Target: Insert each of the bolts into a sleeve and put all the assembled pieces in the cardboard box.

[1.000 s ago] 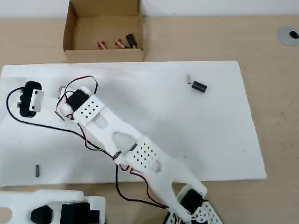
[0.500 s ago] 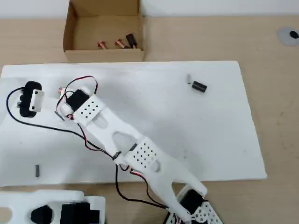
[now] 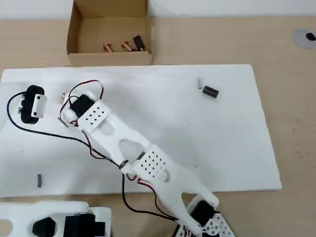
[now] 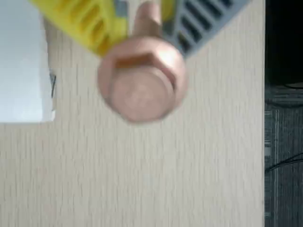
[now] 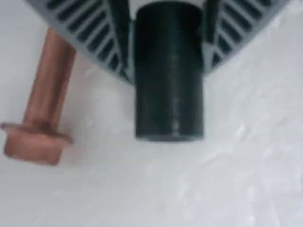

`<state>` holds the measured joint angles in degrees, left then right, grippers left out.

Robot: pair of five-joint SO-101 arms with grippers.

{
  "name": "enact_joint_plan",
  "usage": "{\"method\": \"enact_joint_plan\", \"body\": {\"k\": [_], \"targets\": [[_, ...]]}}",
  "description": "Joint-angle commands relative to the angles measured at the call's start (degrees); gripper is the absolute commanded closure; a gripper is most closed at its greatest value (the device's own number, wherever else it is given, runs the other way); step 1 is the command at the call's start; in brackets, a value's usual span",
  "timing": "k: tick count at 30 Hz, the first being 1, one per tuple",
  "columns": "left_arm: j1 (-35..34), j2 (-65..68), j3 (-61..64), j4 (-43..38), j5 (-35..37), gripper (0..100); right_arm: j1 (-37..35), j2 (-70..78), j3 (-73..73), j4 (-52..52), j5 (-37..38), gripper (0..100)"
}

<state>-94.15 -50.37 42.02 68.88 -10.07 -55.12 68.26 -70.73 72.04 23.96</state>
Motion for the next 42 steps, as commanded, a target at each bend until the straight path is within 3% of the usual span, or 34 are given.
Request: {"method": "enact_joint_plan", "body": {"k": [1, 13, 18, 24, 28, 35, 42], "targets": [[-1.93, -0.31, -3.78, -0.79, -0.35, 99, -0.22, -0.75, -4.18, -0.44, -0.70, 98.9], [-1.67, -0.31, -8.88, -0.70, -0.35, 99, 0.04, -8.92, -19.91, 15.65, -0.79, 98.8], [5.01, -0.31, -10.37, 2.81, -0.35, 99, 0.57, -16.75, -24.84, 22.33, -0.79, 98.8], [25.58, -0.31, -19.60, 13.63, 0.09, 99, 1.63, -36.97, -24.66, 29.54, -0.97, 98.8], [42.46, -0.31, -25.05, 18.55, 4.84, 99, 3.47, -50.07, -24.13, 30.42, -7.12, 98.8], [64.00, -0.31, -32.79, 18.46, 13.19, 99, 6.37, -68.44, -24.04, 30.42, -13.36, 98.8], [82.81, -0.31, -38.24, 16.26, 14.15, 99, 6.37, -78.81, -16.66, 30.59, -19.60, 98.8]]}}
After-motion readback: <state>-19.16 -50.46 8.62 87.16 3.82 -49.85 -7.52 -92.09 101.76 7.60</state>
